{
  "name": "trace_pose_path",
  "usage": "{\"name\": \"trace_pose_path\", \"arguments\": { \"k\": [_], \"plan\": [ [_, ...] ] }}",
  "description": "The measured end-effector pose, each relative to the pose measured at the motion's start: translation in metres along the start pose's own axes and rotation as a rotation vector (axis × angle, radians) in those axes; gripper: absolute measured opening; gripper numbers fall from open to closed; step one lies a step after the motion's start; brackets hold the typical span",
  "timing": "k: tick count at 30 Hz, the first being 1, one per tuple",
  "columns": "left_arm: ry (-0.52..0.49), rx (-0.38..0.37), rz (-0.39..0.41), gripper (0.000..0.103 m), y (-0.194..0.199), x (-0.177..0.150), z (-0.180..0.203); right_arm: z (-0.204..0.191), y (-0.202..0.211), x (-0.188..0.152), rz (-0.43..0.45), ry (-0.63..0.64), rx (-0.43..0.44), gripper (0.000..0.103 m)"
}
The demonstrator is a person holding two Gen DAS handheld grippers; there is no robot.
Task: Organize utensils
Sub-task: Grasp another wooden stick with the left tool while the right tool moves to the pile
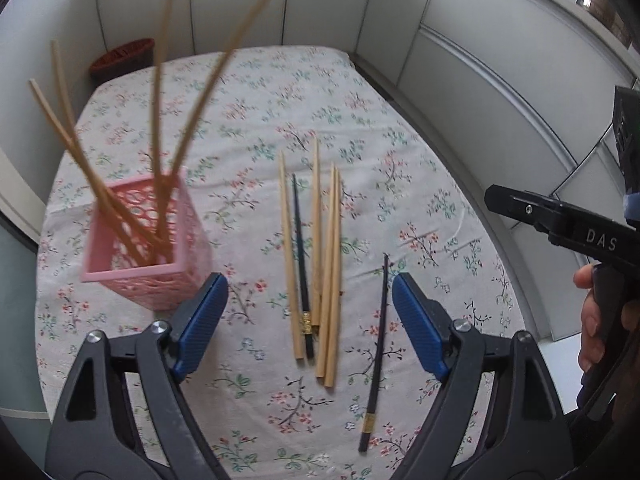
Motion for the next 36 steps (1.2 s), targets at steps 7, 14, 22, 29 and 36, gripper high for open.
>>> {"name": "trace_pose_path", "arguments": {
  "k": [7, 14, 22, 29, 36],
  "plan": [
    [-0.003, 0.001, -0.023, 0.059, -0.041, 0.022, 0.025, 0.021, -0.012, -0.004, -0.045, -0.036, -0.008, 0.081],
    [-0.038, 0.039, -0.014, 0.027, -0.088, 0.063, 0.038, 0.038, -0.028, -0.004, -0.078, -0.044, -0.031, 0.081],
    [0.037, 0.095, -0.072, 0.017, -0.14, 0.103, 0.019, 0.048, -0.045, -0.003, -0.112, -0.041, -0.032, 0.081],
    [0.069, 0.088, -0.166, 0.013, -0.168, 0.105, 0.011, 0.052, -0.051, -0.001, -0.123, -0.044, -0.028, 0.081],
    [0.04, 0.084, -0.168, 0.007, -0.153, 0.085, 0.014, 0.05, -0.046, 0.0, -0.117, -0.054, -0.023, 0.081]
  ]
}}
Point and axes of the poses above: each gripper's, at about its wrist camera, not at the fingertips, and y roughly against the way its jaws point, z to its right, x to its top, the point moved 10 cm from there along -y, roughly the way its jaws point, and after that the axes turned 1 degree about -z, right-handed, at the moved point
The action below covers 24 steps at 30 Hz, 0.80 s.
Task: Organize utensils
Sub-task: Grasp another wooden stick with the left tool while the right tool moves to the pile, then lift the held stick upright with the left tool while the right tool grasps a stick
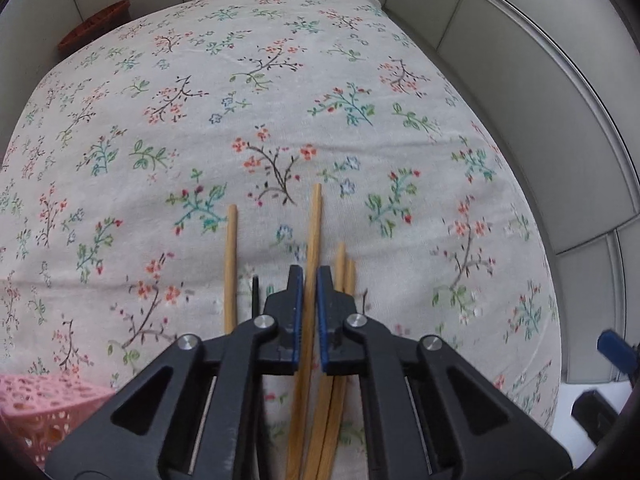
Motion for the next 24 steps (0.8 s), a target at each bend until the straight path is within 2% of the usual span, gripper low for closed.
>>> {"name": "trace_pose_path", "arguments": {
  "k": [6, 12, 15, 21, 24],
  "plan": [
    [-0.03, -0.048, 0.065, 0.007, 0.046, -0.027, 0.009, -0.002, 0.006, -0.001, 0.015, -0.005, -0.005, 0.081],
    [-0.051, -0.131, 0.153, 0.007, 0.112, -0.053, 0.009, -0.011, 0.012, -0.001, 0.036, -0.033, 0.011, 0.081],
    [-0.048, -0.16, 0.205, 0.007, 0.133, -0.052, -0.003, -0.025, 0.01, -0.001, 0.031, -0.042, 0.044, 0.081],
    [-0.019, -0.218, 0.303, 0.007, 0.181, -0.075, -0.032, -0.06, -0.01, -0.003, 0.0, -0.012, 0.084, 0.081],
    [-0.014, -0.239, 0.355, 0.007, 0.2, -0.076, -0.047, -0.076, -0.025, -0.004, -0.021, 0.018, 0.085, 0.073]
  ]
}}
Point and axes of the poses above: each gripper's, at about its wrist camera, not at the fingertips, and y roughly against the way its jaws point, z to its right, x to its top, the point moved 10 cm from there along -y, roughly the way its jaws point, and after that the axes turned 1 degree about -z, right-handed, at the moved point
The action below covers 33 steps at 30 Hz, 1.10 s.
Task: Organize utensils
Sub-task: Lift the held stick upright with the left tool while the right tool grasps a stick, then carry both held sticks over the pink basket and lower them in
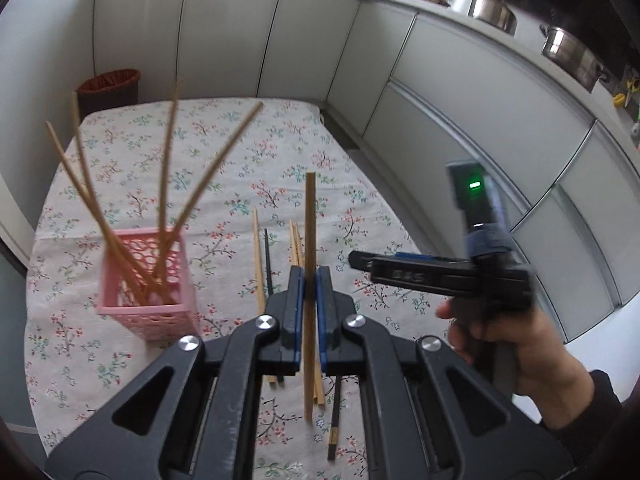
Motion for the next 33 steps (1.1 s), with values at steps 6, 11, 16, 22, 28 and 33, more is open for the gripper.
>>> {"name": "trace_pose_path", "arguments": {
  "k": [6, 11, 16, 22, 28, 33],
  "plan": [
    [0.011, -0.03, 0.054, 0.007, 0.028, 0.003, -0.017, -0.03, -0.042, 0.001, -0.075, 0.046, 0.024, 0.037],
    [0.012, -0.035, 0.072, 0.007, 0.038, 0.006, -0.026, -0.04, -0.067, 0.004, -0.107, 0.032, 0.022, 0.023],
    [0.035, -0.052, 0.089, 0.007, 0.049, 0.009, -0.029, -0.037, -0.083, 0.005, -0.125, 0.01, -0.021, 0.019],
    [0.041, -0.044, 0.097, 0.007, 0.05, 0.01, -0.032, -0.046, -0.088, 0.004, -0.138, 0.029, -0.032, 0.019],
    [0.043, -0.032, 0.101, 0.007, 0.051, 0.01, -0.035, -0.054, -0.092, 0.005, -0.143, 0.096, -0.136, 0.012],
    [0.036, -0.025, 0.102, 0.007, 0.051, 0.01, -0.035, -0.053, -0.093, 0.007, -0.133, 0.107, -0.159, 0.01]
  ]
}}
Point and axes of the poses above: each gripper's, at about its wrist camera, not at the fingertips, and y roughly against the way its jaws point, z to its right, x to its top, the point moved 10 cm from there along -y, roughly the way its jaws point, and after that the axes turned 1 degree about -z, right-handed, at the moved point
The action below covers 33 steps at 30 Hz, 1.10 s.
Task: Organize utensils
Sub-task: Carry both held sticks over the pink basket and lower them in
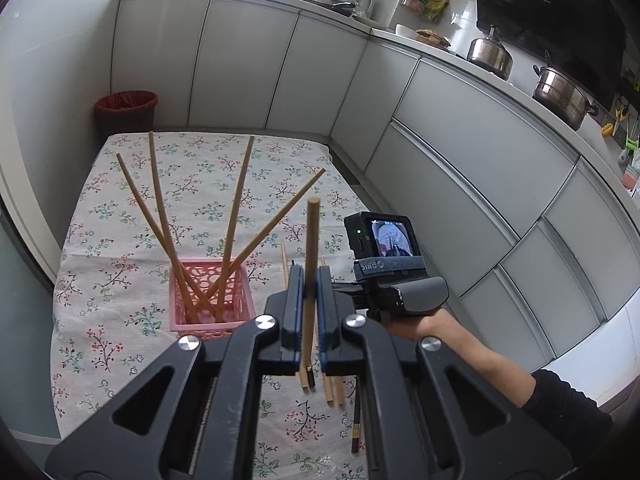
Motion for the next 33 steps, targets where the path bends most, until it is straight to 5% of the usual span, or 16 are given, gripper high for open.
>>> {"name": "trace_pose_path", "arguments": {
  "k": [7, 24, 33],
  "plan": [
    [0.002, 0.016, 0.054, 0.007, 0.014, 0.007, -0.001, 0.011, 0.025, 0.0, 0.078, -0.083, 0.128, 0.006],
    [-0.016, 0.038, 0.293, 0.007, 0.078, 0.044, -0.001, -0.002, 0.221, -0.025, 0.507, 0.016, 0.279, 0.006],
    [0.008, 0.099, 0.433, 0.007, 0.092, 0.059, -0.027, -0.016, 0.257, -0.024, 0.58, 0.023, 0.343, 0.006]
  ]
}}
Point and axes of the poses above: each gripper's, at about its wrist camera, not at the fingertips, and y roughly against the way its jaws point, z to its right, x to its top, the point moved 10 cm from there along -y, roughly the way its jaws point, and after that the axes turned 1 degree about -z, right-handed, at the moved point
